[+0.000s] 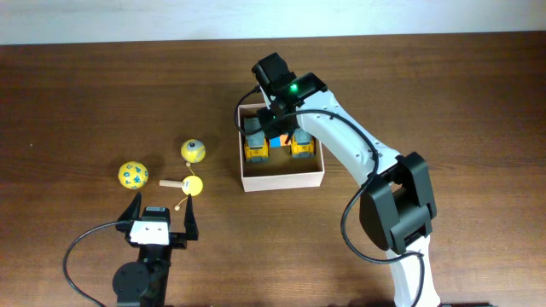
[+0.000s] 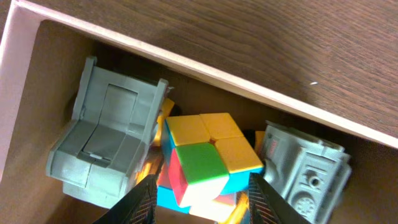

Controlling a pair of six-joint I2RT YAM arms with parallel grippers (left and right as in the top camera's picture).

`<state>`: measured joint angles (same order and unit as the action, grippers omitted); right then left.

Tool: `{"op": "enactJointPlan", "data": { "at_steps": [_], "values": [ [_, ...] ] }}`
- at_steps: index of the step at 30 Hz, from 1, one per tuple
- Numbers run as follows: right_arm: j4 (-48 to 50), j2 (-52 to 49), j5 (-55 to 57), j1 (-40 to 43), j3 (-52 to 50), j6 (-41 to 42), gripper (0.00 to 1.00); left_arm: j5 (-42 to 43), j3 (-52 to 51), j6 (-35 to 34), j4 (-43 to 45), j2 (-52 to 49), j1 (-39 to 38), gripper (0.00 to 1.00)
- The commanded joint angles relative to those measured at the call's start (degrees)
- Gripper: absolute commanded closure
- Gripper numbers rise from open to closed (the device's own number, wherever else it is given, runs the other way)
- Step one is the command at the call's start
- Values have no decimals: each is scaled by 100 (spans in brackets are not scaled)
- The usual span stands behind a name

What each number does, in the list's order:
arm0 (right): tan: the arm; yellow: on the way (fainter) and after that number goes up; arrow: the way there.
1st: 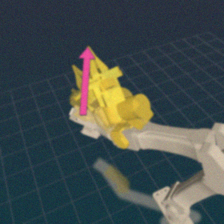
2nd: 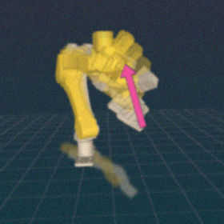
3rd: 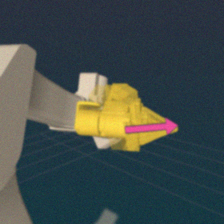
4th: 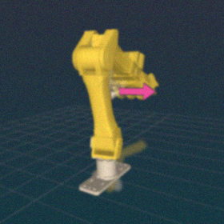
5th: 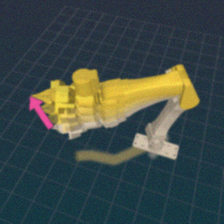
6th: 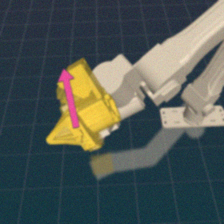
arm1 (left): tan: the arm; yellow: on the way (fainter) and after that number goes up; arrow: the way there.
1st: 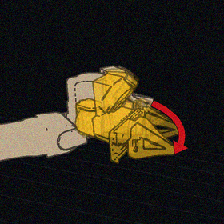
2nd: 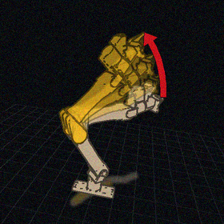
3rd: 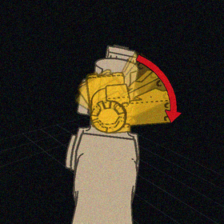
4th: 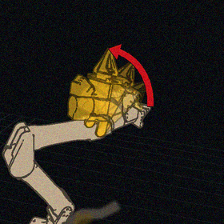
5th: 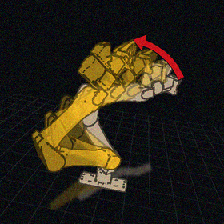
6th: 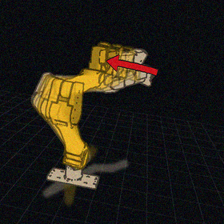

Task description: Pack container

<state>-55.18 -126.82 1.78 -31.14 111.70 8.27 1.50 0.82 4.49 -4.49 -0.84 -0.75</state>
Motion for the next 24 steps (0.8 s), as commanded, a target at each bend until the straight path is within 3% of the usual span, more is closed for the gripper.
{"op": "enactJointPlan", "data": {
  "at_steps": [1,24],
  "values": [
    [61,-116,-190,-48,-140,-46,58,-20,-33,26,-11,55,-22,1],
    [831,-428,-459,-149,-704,-37,57,-20,-33,26,-11,55,-22,1]
  ]
}}
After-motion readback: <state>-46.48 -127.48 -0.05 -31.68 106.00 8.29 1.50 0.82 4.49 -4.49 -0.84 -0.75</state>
